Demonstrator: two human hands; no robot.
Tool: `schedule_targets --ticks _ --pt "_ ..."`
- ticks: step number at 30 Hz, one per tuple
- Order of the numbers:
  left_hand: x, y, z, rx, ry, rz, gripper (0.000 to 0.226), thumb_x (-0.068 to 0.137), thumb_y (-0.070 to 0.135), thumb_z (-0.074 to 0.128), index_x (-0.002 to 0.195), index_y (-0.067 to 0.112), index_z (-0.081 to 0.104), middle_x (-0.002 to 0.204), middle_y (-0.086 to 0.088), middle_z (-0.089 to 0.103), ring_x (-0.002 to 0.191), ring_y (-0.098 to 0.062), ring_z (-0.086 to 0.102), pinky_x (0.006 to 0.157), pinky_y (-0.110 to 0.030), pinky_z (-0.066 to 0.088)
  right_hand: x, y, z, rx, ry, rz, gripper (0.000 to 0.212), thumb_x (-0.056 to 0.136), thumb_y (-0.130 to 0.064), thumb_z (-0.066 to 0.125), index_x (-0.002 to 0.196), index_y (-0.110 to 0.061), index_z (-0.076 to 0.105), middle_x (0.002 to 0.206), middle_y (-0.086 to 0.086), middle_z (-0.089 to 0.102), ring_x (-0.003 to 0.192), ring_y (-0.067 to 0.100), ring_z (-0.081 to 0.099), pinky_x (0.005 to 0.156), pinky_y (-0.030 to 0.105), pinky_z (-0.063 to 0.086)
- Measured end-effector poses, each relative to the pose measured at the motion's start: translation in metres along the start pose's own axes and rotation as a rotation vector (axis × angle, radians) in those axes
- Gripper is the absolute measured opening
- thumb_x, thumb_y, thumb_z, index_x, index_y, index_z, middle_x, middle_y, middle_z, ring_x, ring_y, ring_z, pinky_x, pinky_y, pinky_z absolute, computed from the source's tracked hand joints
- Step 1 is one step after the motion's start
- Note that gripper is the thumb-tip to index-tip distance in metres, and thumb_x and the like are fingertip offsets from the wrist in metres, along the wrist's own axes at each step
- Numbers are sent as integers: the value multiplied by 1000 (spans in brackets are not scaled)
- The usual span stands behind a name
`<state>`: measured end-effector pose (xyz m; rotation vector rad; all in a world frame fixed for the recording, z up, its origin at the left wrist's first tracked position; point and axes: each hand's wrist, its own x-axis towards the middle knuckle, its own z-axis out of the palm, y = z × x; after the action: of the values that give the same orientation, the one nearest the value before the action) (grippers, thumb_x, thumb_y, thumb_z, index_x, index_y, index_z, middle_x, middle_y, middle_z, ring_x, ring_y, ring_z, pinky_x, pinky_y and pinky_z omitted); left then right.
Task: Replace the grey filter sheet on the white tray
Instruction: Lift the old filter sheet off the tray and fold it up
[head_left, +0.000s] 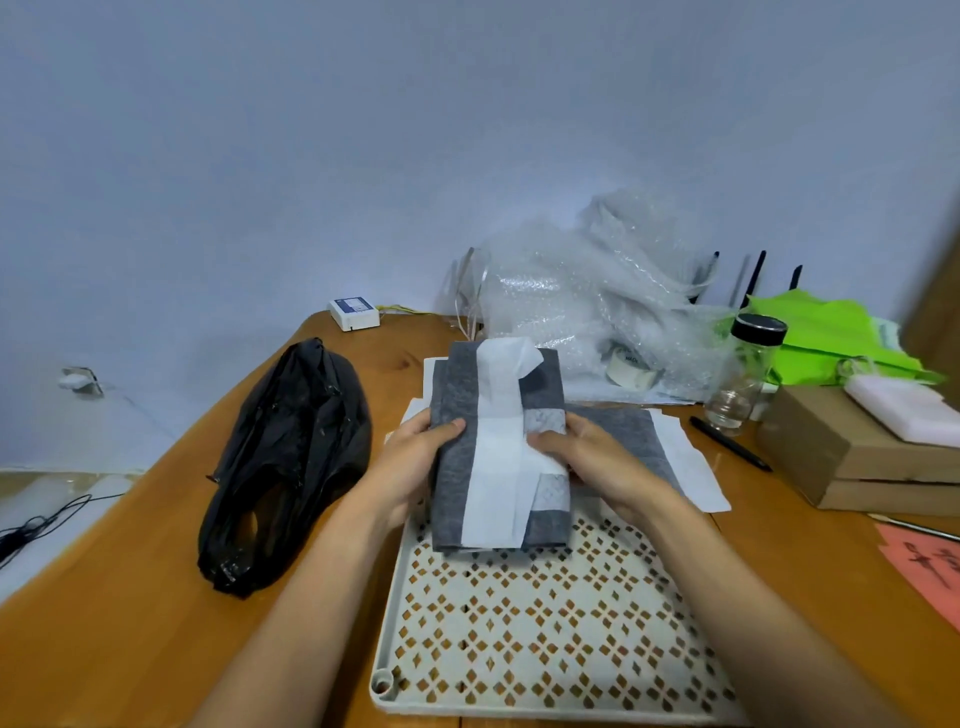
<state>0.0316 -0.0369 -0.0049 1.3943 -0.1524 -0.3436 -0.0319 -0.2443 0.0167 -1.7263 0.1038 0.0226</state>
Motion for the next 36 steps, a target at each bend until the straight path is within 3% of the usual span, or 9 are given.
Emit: schedule_targets --ticks 4,7,10,13,18,24,29,32,36 --pt "15 -4 3 -71 -10 -53 29 100 22 63 129 18 66 121 -7 76 112 -28 72 98 -47 54 6 3 -17 -47 -23 16 29 98 -19 60 126 -26 64 113 -5 77 99 11 74 74 27 60" --pt "19 -17 3 -116 -41 -93 32 99 19 63 131 17 64 125 -8 74 116 -29 70 102 -48 52 13 21 -24 3 2 26 25 99 -14 58 121 -22 67 112 0 77 101 18 74 89 40 60" --pt "20 -26 -1 -142 -112 -120 42 96 4 58 137 17 60 130 -10 71 123 -31 65 109 -49 47 19 39 -29 60 1 45 25 98 -12 60 120 -19 68 111 3 78 101 21 74 93 41 57" --pt "24 -26 -3 -154 -177 -114 50 96 -8 50 138 19 58 130 -12 70 124 -32 65 110 -49 46 25 47 -37 102 16 51 23 97 -11 61 118 -19 68 108 3 78 98 20 75 82 33 60" --pt "32 -26 2 -63 -156 -97 48 96 -8 55 131 25 61 120 -5 76 112 -22 72 97 -38 54 31 49 -41 104 69 45 20 98 -10 60 114 -17 69 101 4 79 88 20 77 65 24 60" --pt "37 -31 3 -77 -99 -75 50 95 -8 57 132 27 62 120 -6 76 110 -21 73 85 -34 58 32 47 -40 112 94 42 22 102 -19 54 106 -10 74 98 8 79 85 23 76 71 30 60" --pt "39 -32 1 -79 -61 -72 47 94 -10 57 129 20 68 122 -10 75 113 -29 71 97 -46 54 32 49 -41 96 61 7 23 101 -13 55 110 -20 74 94 12 77 73 21 70 62 30 56" --pt "38 -32 2 -63 -21 -63 38 94 -11 53 115 13 75 114 -13 77 107 -31 72 91 -42 56 32 51 -41 125 58 -3 29 99 -9 56 115 -25 73 94 15 77 74 26 69 62 32 55" --pt "36 -32 5 -56 35 -84 38 99 -4 51 96 18 82 106 -16 79 97 -32 75 83 -41 58 31 50 -41 168 41 -1 29 99 -5 55 105 -21 78 80 12 73 67 26 63 56 28 55"
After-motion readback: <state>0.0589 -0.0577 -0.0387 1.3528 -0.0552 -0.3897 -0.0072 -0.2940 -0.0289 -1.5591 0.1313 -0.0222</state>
